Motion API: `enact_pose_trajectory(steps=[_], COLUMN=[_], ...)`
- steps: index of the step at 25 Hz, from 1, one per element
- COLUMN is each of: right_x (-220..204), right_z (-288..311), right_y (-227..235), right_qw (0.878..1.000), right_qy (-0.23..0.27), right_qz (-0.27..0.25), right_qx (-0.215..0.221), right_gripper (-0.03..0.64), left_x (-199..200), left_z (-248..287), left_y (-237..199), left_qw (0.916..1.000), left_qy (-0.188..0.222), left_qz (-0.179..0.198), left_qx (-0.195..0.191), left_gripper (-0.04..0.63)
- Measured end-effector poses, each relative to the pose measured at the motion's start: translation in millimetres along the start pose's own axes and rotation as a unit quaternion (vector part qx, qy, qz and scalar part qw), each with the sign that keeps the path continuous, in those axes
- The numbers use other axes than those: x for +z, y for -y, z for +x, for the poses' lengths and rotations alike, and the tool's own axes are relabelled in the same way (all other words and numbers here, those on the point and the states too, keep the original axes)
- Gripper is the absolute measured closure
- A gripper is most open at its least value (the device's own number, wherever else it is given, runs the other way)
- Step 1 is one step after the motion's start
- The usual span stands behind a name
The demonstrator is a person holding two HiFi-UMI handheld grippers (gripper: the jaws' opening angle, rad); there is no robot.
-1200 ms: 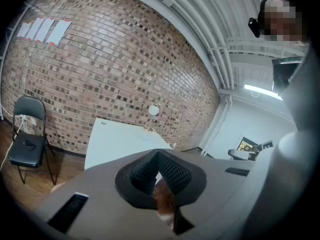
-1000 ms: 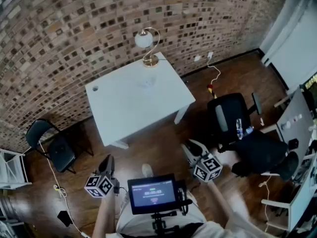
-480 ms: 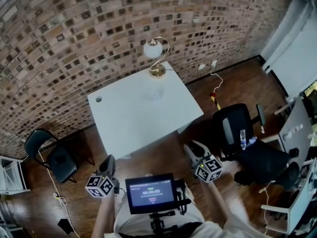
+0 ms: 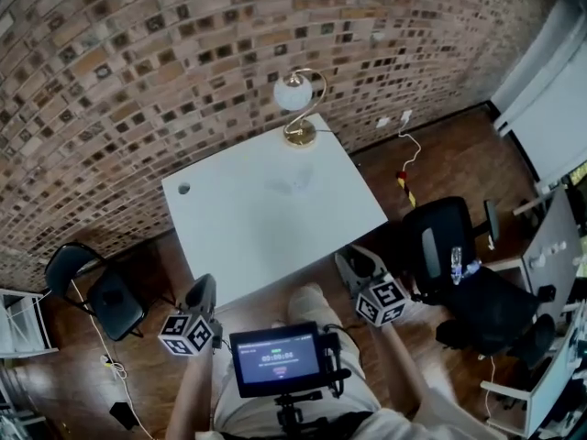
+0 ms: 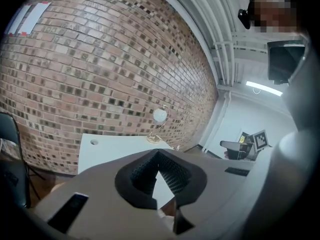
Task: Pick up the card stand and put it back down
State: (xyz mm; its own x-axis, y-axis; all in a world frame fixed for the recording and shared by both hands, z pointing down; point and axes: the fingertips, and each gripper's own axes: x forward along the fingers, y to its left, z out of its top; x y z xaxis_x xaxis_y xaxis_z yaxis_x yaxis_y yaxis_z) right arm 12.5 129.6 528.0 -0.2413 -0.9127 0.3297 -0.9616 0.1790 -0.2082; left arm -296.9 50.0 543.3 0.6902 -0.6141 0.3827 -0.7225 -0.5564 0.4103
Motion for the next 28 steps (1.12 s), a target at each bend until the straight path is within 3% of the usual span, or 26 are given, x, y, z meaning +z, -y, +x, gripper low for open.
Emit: enact_pose_trajectory(steps=[6,10,16,28], right_x=[12,17,43,58], right_z=[51,81,122,173], right_y=[36,69,96,134], right_qw=[0.999,0.998,0.995,0.991], right_qy=[-0.017,-0.033,-0.055,-0.071], right_qz=[-0.002,0.017,-0.003,-0.016], right_qx=[0.029,0.045,0.082,0.111], right_gripper=[0.505,0.505,0.505,0.505], left_x=[21,35,65,67], left_z=[59,98,146,189], left_y=[9,18,29,21], left_qw=[0.9998,0.9995,0.9991,0.9974], left_qy=[-0.004,-0.005,-0.002,-0.017], left_qz=[0.012,0.0,-0.009,-0.019], left_qx=[0.014,0.032,0.041,0.067], left_gripper=[0.595,0.595,0.595,0.595])
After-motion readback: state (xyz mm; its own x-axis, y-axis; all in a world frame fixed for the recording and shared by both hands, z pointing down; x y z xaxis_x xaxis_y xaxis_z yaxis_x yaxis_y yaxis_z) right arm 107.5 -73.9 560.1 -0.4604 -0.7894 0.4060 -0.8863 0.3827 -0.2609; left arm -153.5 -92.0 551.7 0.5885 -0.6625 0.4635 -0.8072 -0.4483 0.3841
